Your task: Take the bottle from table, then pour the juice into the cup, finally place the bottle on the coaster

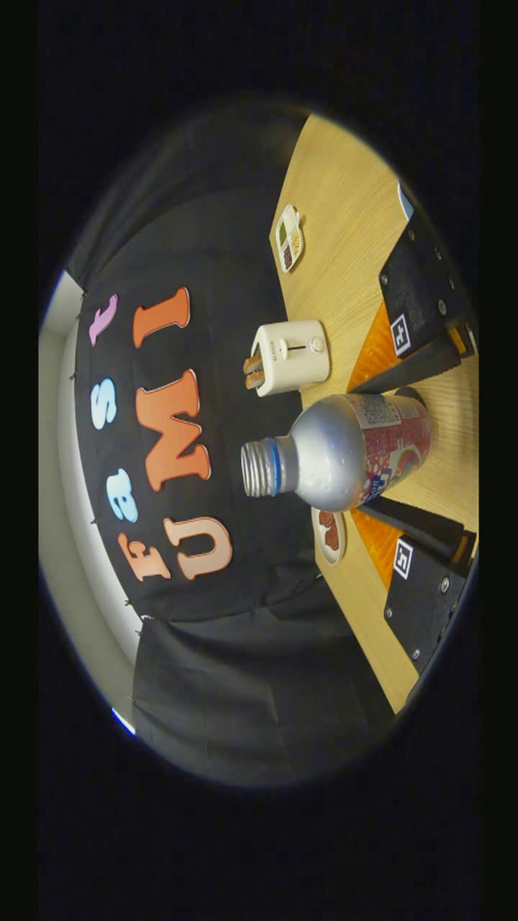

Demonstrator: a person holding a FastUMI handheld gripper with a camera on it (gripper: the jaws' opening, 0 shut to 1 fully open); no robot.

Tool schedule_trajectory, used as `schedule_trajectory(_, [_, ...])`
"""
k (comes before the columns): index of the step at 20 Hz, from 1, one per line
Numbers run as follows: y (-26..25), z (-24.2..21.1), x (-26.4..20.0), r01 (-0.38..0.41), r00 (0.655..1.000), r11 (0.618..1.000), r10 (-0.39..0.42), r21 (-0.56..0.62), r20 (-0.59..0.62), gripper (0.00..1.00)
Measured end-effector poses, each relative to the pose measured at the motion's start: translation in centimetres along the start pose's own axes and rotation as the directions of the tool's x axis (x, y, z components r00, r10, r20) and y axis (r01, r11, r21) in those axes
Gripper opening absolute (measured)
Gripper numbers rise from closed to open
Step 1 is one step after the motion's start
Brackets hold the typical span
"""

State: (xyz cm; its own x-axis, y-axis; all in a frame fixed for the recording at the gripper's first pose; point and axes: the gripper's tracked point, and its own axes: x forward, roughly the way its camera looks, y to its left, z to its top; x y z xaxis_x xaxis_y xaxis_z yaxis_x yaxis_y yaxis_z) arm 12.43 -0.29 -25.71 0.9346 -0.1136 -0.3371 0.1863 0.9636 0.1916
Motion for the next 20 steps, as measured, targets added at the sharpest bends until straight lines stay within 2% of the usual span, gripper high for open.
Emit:
schedule_trajectory(8, [0.3, -3.1, 4.1, 0.004, 0.998, 1.0, -0.006, -0.031, -0.055, 0.77])
schedule_trajectory(14, [0.0, -4.1, 4.7, 0.014, 0.998, 0.998, -0.018, -0.062, -0.061, 0.77])
schedule_trajectory(20, [0.3, -1.9, 2.9, -0.006, 1.0, 0.998, 0.004, -0.063, -0.027, 0.88])
